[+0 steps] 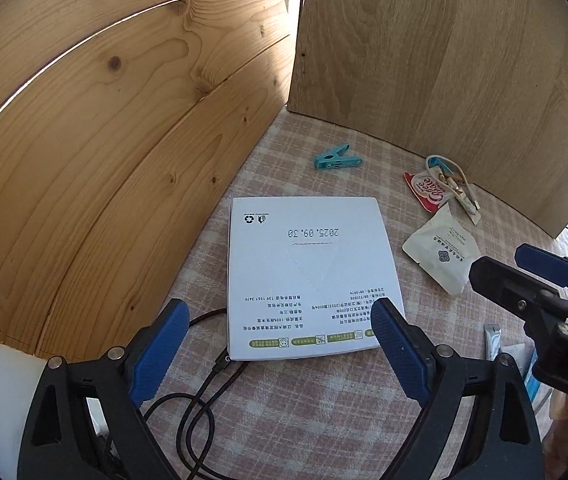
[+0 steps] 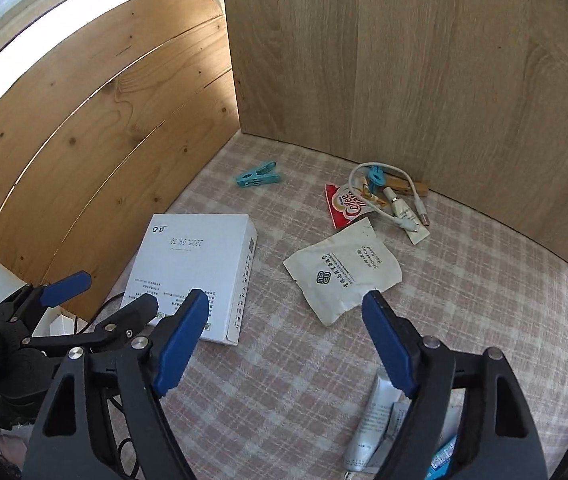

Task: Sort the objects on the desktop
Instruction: 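Grasp the white box with the right gripper, then carry the white box to the black tray and release it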

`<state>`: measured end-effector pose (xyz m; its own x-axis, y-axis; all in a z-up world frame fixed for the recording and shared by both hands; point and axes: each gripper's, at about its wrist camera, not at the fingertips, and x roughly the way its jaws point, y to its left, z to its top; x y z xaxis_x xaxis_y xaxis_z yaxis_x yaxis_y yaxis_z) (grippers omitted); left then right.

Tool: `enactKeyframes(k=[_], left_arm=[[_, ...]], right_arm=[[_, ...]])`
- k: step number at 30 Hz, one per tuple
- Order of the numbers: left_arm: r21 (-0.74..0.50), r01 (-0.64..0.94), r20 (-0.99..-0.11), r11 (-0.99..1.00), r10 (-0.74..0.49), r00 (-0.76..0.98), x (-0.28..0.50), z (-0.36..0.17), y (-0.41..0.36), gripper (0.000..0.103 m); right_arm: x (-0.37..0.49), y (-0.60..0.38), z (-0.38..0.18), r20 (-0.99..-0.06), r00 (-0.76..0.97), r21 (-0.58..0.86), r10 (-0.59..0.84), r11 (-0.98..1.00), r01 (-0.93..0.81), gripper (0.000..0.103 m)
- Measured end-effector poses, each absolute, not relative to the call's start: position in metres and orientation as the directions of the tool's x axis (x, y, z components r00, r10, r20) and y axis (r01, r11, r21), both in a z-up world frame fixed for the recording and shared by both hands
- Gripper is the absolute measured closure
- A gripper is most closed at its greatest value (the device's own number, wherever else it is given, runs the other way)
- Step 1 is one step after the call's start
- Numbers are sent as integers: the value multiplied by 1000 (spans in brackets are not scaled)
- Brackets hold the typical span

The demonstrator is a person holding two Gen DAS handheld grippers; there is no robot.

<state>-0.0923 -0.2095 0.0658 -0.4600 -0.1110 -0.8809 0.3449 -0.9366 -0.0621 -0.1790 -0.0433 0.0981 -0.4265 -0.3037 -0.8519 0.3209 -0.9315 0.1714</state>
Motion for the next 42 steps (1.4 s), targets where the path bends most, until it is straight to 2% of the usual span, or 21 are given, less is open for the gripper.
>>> enactKeyframes(k=[2,6,19,21,22,27,37,42], left_arm=[[-58,345,-885,-937,-112,-451,-96,59,-215,11],[-88,354,-895,-931,-82,-438,-102,47,-224,11],[-153,264,-906,-952,29,-422,-116,29,-213,13],[-178,256,-904,-950,55,-425,-118,30,-212,20],[-178,259,-904,-949,54,-423,-118,31,-212,21],[-206,272,-901,-940,74,-427,-111,39,-213,30],[-202,199,-875,-959,85,-476,-91,80,-175,30],[-182,124,-859,-975,96,-502,-82,107,-133,30]], right_arm=[[-191,-52,88,-861,-398,192,-317,-926,324,29],[-210,-67,68,-879,-344,214,-329,-919,331,41],[-234,-91,30,-892,-199,336,-405,-891,306,41],[-235,-91,26,-883,-166,383,-440,-878,288,42],[-235,-92,24,-877,-152,404,-456,-871,280,46],[-228,-91,30,-883,-173,379,-437,-880,285,47],[-201,-52,67,-860,-248,377,-446,-883,281,47],[-176,-13,95,-843,-313,368,-438,-893,259,47]])
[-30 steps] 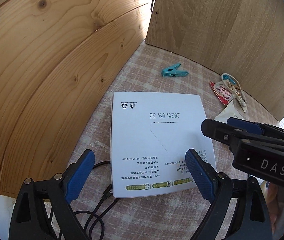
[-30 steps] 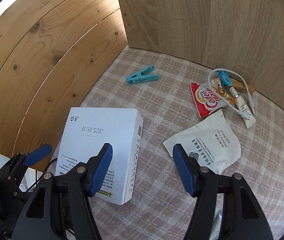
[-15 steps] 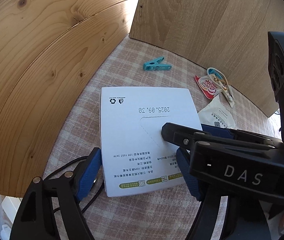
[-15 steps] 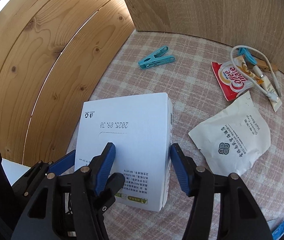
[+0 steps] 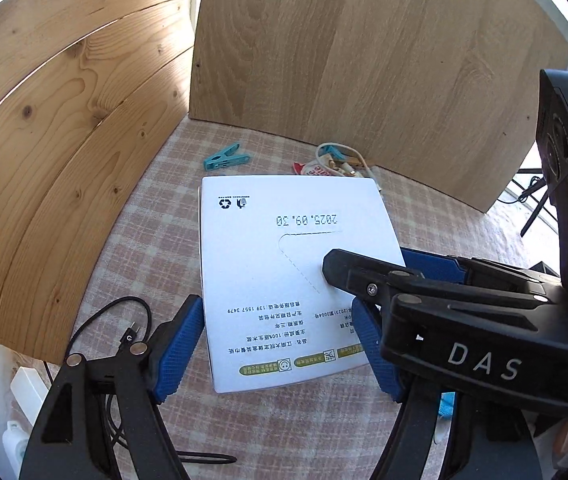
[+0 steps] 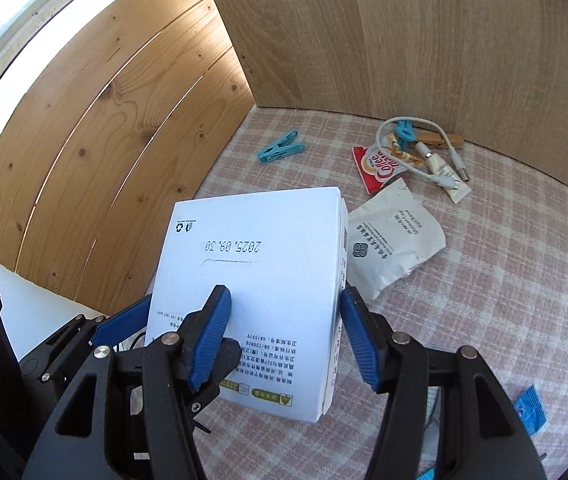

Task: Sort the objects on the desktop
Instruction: 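Carry the white box to the black tray and release it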

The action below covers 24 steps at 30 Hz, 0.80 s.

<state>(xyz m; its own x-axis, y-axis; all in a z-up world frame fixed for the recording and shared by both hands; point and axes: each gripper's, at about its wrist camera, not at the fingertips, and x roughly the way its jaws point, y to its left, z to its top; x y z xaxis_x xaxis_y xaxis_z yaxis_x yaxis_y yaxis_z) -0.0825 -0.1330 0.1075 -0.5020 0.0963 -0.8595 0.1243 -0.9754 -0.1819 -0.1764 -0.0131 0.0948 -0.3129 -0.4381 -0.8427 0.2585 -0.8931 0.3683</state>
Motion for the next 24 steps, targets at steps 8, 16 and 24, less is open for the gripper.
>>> enactKeyframes(k=[8,16,24], left_arm=[[-174,-51,-832,-983,175,-527,-72,144,-32,30],[-186,-264,-817,-946,298,-493,-60,161,97,30],[-208,-467,-813,-860,417,-407,-31,166,237,30]], right_arm=[[-127,92,134,-816,-432,360,-384,-923,139,47],[-69,225,152,-807,-527,345,-267,-937,-53,47],[5,356,156,-817,-564,316,-121,-912,-262,47]])
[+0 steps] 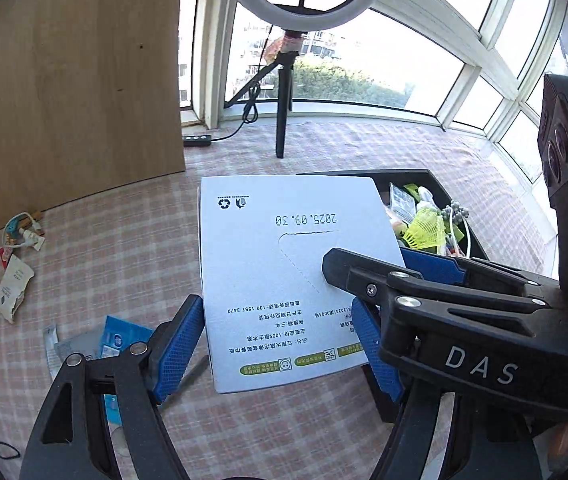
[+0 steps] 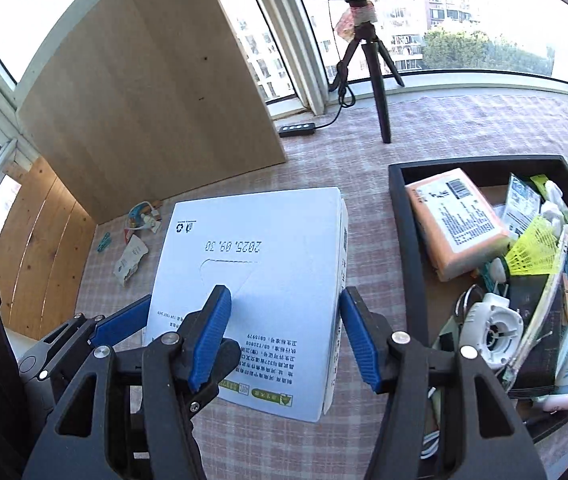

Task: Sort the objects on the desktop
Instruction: 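Carry the white box to the black tray and release it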

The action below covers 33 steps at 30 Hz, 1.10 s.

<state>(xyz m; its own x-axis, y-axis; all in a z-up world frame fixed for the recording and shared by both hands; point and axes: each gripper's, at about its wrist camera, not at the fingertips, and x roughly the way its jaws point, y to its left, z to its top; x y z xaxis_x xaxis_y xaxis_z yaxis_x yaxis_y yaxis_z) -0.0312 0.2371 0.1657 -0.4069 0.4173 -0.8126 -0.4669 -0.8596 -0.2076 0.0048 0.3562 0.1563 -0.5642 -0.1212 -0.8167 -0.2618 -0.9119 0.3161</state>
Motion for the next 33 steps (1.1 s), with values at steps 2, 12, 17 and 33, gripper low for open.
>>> enactKeyframes(k=[2,12,17,33], left_arm=[[-213,-509,-812,-834,441,-382,-22,166,271,30],[-223,-661,-813,-716,511,-280,24,167,403,30],[-205,-696,-817,-688,512,-266,38,168,441,30],[-93,-626,-811,-774,424,-404,44,195,406,28]], right_arm=[[27,386,157,-820,-566,306,-84,-900,-310,47],[118,507,157,-832,-551,258,69,-831,-492,47],[146,540,155,-833,-540,239,117,-805,-544,47],[159,533,168,-804,-575,209,151,-833,-512,43]])
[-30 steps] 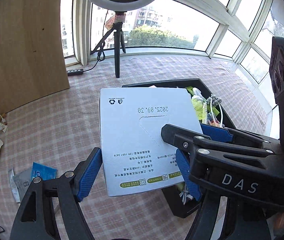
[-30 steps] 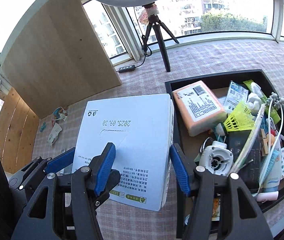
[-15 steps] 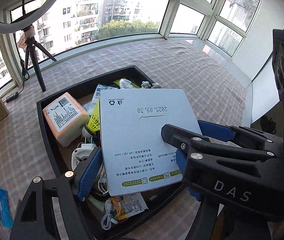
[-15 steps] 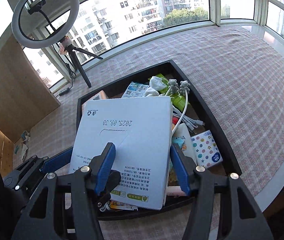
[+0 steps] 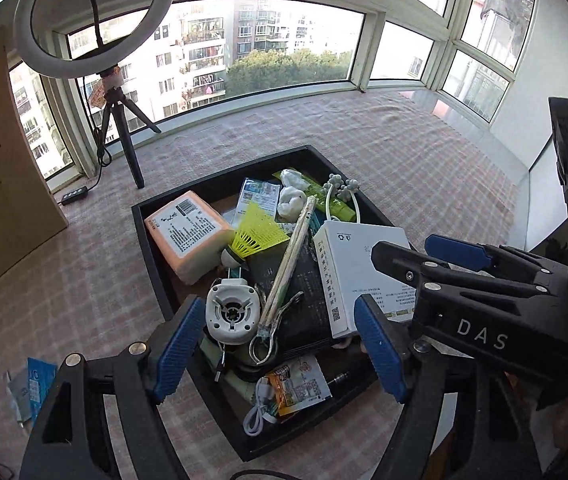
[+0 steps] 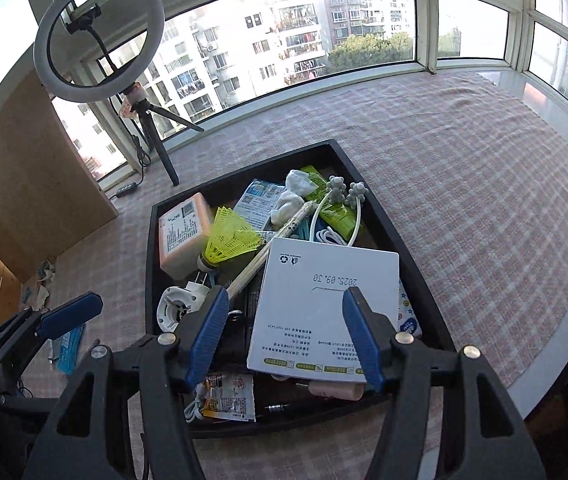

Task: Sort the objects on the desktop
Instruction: 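Carry the white box to the black tray and release it, then move the right gripper back to the blue wet-wipe pack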

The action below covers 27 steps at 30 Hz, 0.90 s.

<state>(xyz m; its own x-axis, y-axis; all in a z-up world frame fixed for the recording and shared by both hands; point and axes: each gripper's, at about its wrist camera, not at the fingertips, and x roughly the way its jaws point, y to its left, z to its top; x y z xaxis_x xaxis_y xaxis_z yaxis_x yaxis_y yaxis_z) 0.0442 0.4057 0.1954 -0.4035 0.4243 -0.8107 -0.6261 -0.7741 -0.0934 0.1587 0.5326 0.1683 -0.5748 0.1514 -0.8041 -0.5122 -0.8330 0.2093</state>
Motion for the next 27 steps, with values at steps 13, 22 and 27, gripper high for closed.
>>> enactKeyframes(k=[13,22,27], left_arm=[[-65,-521,-781,-851,369,-504,49,213,312,28],[-74,-432,-762,-899,331,-557,43,223,250,28],[-66,-363,-756,-929,284,-590,40,226,212,28]], right_arm=[[140,471,191,-773,-633,252,48,-892,-376,43],[109,417,197,-769,-639,260,-19,-923,-284,43],[93,382,200,-769,-637,257,-56,-939,-227,43]])
